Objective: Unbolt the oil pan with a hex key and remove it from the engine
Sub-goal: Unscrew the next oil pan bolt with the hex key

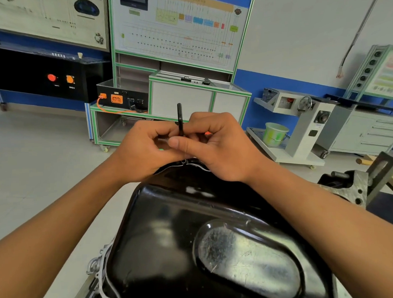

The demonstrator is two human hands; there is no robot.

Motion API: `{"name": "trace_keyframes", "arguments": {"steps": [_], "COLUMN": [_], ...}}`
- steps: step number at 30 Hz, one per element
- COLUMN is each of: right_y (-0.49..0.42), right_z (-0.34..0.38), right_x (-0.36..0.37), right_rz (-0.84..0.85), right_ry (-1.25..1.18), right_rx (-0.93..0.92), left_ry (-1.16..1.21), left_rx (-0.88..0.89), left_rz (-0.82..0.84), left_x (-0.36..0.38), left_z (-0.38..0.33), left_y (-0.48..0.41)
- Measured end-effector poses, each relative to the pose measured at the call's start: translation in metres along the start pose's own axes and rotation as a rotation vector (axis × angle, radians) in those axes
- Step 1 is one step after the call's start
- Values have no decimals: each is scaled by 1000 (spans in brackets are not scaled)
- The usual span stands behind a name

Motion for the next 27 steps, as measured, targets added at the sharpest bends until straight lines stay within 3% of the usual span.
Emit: {"name": "trace_keyframes", "arguments": {"steps": [3,7,11,17,23,27], "right_y": [-1,-2,-3,-2,0,0], "right_z": [-1,-1,-1,-2,-7,-7], "right_x": [0,1,0,-1,-1,-2], "right_rz": [2,-12,-55,-41,-25,-16], "right_ry": [-4,-11,-6,-39,-33,-48], "right_rx": [3,-12,4,14,35,38], "left_ry": [69,29,53,90,42,-17], "left_rx": [-20,67,43,-28,2,-93], "left_rz": [70,-56,-120,37,-78,104], "left_x": [-2,-1,2,-3,2,-3], "left_z": [-1,-6,-5,5,0,8], "left_y": [5,1,-4,3,-2,-3]}}
Point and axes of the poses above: each hand's wrist, its own y-axis away from the middle knuckle, its own x-axis out of the palm, z = x × y, the point moved 3 cm from there along -y, towards the middle knuckle, and after that the axes turned 2 degrees about z, right-handed, at the moved point
